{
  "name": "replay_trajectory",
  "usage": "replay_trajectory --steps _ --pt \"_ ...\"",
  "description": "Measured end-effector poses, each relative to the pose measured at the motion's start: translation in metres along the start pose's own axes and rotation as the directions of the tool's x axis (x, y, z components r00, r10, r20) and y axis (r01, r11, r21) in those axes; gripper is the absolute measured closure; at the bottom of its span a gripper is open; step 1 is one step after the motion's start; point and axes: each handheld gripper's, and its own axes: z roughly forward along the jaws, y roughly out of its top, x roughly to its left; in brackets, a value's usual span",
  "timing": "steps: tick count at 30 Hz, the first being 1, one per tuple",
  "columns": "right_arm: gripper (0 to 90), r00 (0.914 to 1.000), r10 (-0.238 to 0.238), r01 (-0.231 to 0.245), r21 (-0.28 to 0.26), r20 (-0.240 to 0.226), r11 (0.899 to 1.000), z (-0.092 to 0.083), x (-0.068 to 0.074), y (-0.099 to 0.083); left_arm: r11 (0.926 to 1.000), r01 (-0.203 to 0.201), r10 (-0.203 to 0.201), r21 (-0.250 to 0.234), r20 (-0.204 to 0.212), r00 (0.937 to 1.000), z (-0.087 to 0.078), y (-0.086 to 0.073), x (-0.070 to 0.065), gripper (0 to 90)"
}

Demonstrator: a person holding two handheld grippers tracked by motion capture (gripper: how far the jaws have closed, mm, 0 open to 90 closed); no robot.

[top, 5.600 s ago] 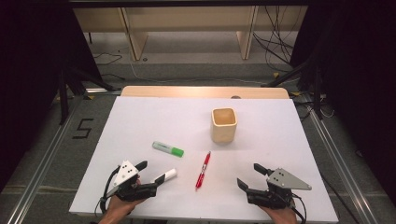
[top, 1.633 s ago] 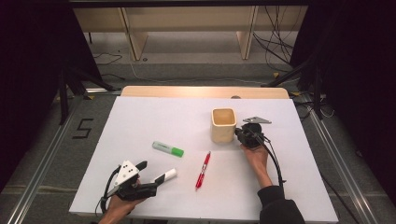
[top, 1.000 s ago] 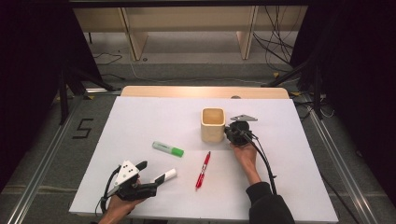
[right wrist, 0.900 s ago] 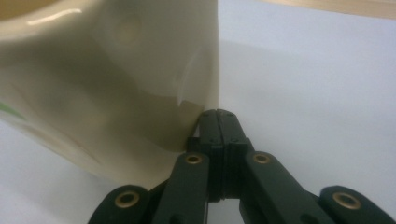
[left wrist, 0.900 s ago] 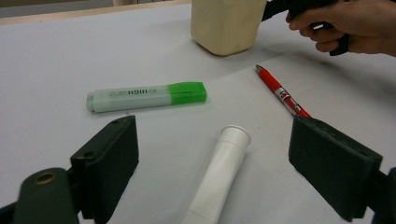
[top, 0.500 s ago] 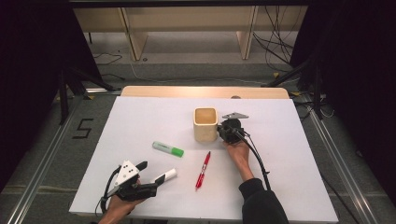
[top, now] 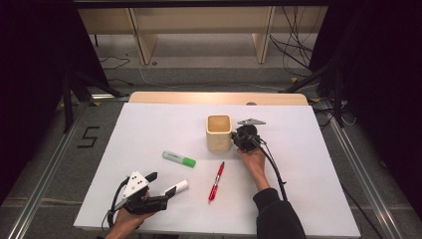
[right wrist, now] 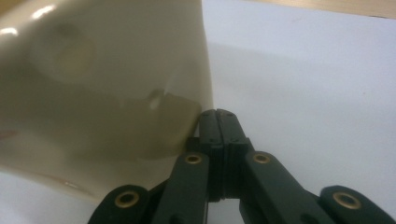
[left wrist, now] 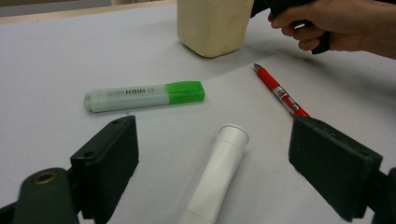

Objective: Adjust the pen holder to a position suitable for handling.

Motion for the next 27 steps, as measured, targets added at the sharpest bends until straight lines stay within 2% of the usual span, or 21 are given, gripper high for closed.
replay_trajectory --steps 6,12,15,18,27 --pt "90.0 0.9993 -0.015 0.015 -0.010 0.035 1.000 -0.009 -0.005 0.000 1.0000 -0.002 0.002 0.002 0.000 1.0000 0.000 0.000 0.000 15.6" --pt "83.3 0.9987 -0.026 0.028 -0.035 0.043 0.999 -0.034 -0.016 -0.003 0.9998 -0.010 0.010 0.017 0.001 0.9999 0.001 0.000 0.000 15.6" --pt "77.0 0.9995 -0.022 0.023 -0.058 0.025 0.998 -0.050 -0.022 -0.008 0.9995 -0.021 0.021 0.022 -0.002 0.9998 0.002 0.000 0.000 15.6" --pt "69.0 0.9992 -0.038 0.037 -0.085 -0.008 0.996 -0.068 -0.023 -0.013 0.9989 -0.023 0.023 0.042 0.000 0.9997 0.004 0.001 0.001 15.6" --pt "54.5 0.9929 -0.071 0.057 -0.141 -0.095 0.988 -0.114 -0.015 -0.030 0.9913 -0.061 0.060 0.117 0.013 0.9981 0.009 0.007 -0.003 16.0"
